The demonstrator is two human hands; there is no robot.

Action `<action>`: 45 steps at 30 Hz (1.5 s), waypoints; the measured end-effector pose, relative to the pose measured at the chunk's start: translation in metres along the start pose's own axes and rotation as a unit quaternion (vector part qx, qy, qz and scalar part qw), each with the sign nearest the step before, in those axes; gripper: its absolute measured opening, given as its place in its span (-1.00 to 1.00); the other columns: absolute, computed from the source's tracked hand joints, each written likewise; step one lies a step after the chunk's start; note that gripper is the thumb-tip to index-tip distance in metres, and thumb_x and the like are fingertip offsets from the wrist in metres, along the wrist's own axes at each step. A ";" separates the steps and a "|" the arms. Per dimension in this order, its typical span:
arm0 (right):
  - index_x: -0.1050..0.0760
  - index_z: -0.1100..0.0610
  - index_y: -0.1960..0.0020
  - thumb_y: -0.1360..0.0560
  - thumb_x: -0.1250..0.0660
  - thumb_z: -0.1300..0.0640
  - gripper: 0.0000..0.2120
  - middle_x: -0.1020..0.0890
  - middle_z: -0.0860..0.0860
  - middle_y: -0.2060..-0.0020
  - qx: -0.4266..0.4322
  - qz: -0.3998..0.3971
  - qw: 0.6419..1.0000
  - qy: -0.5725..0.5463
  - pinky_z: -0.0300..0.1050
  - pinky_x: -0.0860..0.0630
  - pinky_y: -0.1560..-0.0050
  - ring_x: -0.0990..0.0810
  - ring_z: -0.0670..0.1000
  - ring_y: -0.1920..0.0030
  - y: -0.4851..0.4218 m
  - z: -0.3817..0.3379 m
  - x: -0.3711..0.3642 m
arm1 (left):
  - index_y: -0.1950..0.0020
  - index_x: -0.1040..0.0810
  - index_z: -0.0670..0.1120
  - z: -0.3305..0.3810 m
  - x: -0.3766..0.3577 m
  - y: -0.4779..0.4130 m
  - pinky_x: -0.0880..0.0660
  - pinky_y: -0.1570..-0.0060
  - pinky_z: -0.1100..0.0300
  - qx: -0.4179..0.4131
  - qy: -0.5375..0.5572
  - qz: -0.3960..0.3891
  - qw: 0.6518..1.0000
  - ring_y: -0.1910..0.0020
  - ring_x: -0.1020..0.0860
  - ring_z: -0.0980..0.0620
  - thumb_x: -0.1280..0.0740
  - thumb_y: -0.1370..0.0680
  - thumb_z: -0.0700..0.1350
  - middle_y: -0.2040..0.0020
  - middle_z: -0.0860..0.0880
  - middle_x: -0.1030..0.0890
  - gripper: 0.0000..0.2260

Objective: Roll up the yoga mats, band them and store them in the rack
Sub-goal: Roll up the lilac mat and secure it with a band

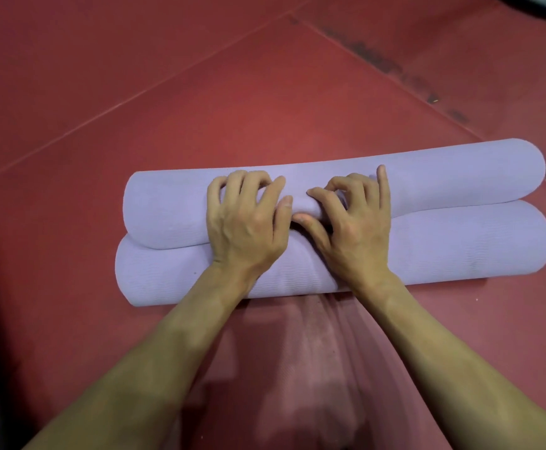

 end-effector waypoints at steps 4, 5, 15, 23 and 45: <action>-0.67 0.18 -0.09 -0.64 -0.39 -0.14 -0.63 -0.65 0.12 -0.23 0.026 0.014 0.999 -0.018 0.44 -0.20 -0.50 -0.59 0.17 -0.34 0.001 0.000 -0.002 | -0.45 -0.56 -0.15 -0.005 0.002 0.025 -0.25 -0.46 -0.35 -0.076 -0.005 -0.049 0.996 -0.43 -0.51 -0.21 -0.21 -0.63 0.32 -0.41 -0.15 -0.57 -0.37; -0.66 0.18 -0.10 -0.64 -0.38 -0.15 -0.63 -0.67 0.08 -0.22 0.032 0.009 0.999 -0.015 0.44 -0.20 -0.51 -0.60 0.15 -0.34 0.001 0.000 -0.003 | -0.49 -0.53 -0.15 -0.006 0.002 0.027 -0.22 -0.48 -0.37 -0.085 -0.006 -0.060 0.995 -0.45 -0.49 -0.21 -0.21 -0.59 0.40 -0.44 -0.16 -0.55 -0.28; -0.44 0.17 -0.48 -0.60 -0.29 -0.27 -0.36 -0.42 0.09 -0.53 0.008 -0.151 0.988 -0.015 0.33 -0.10 -0.57 -0.32 0.11 -0.58 -0.017 0.013 -0.019 | -0.29 -0.61 -0.12 -0.028 -0.027 -0.018 -0.44 -0.24 -0.15 -0.038 -0.026 -0.094 0.995 -0.19 -0.59 -0.13 0.05 -0.72 0.29 -0.22 -0.05 -0.65 -0.38; -0.28 0.14 -0.61 -0.50 -0.20 -0.45 -0.11 -0.46 0.07 -0.47 -0.059 -0.189 0.979 0.042 0.40 -0.04 -0.57 -0.34 0.16 -0.53 -0.043 0.033 -0.037 | -0.14 -0.66 -0.12 -0.042 -0.043 -0.049 -0.43 0.05 -0.07 -0.043 0.002 -0.031 0.999 0.08 -0.60 -0.17 -0.05 -0.75 0.18 0.01 -0.05 -0.69 -0.50; -0.57 0.09 -0.27 -0.64 -0.17 -0.35 -0.45 -0.70 -0.01 -0.09 -0.033 -0.136 0.990 0.027 0.07 -0.43 -0.25 -0.57 0.13 -0.12 -0.083 0.048 -0.053 | -0.14 -0.62 -0.06 -0.044 -0.070 -0.076 -0.41 0.02 -0.06 -0.035 0.018 -0.090 0.995 0.04 -0.54 -0.13 -0.30 -0.58 0.26 -0.04 -0.02 -0.62 -0.59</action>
Point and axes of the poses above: each hand's wrist, its own y-axis away from the middle knuckle, its own x-axis out of the back of the hand, z = x × y, the point moved 4 cm from there along -y, towards the middle knuckle
